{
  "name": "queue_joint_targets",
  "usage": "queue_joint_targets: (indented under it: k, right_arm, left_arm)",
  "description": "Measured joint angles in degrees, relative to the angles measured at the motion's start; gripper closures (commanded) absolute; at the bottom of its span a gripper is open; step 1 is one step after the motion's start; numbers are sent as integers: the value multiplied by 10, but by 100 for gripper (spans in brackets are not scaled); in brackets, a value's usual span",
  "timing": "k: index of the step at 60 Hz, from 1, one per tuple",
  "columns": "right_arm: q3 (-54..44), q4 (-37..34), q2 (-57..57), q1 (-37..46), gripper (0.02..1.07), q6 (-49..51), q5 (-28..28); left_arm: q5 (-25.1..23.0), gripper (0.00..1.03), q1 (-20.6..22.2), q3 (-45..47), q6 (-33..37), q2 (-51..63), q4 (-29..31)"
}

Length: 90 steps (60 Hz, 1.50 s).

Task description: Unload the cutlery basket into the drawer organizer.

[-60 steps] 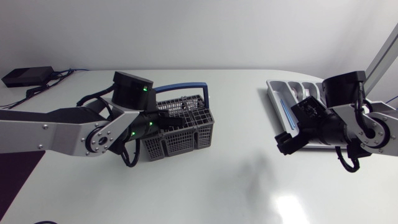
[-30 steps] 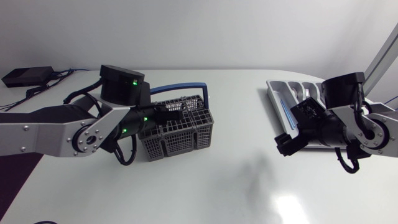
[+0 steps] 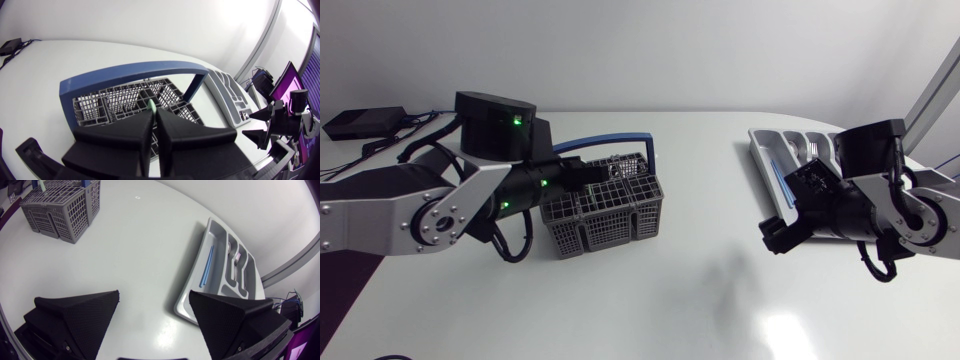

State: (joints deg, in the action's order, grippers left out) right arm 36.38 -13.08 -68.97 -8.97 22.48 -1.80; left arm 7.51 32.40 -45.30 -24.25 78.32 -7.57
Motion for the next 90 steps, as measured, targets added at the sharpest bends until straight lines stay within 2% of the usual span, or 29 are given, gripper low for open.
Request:
queue_joint_targets:
  k: [10, 23, 36, 61, 73, 80, 90]
  right_arm:
    - [-1, 0, 4, 0, 7, 0, 0]
    - [-5, 0, 5, -5, 7, 0, 0]
    - [-8, 0, 6, -11, 7, 0, -4]
    - [-21, 0, 53, -38, 7, 8, -10]
    - [-41, 0, 119, -52, 7, 19, 37]
    - [-41, -10, 164, -52, 7, 22, 67]
    - [-30, -68, 206, -52, 7, 24, 130]
  left_arm:
    - [-2, 100, 0, 2, 8, -15, 0]
    - [-3, 99, 0, 10, 71, -44, 0]
    - [-32, 99, 0, 10, 129, -71, 19]
    - [-39, 100, 18, 10, 185, -126, 52]
    - [-41, 100, 29, 10, 175, -156, 99]
    - [-41, 100, 35, 6, 121, -166, 141]
    - [-43, 100, 50, -16, 33, -166, 174]
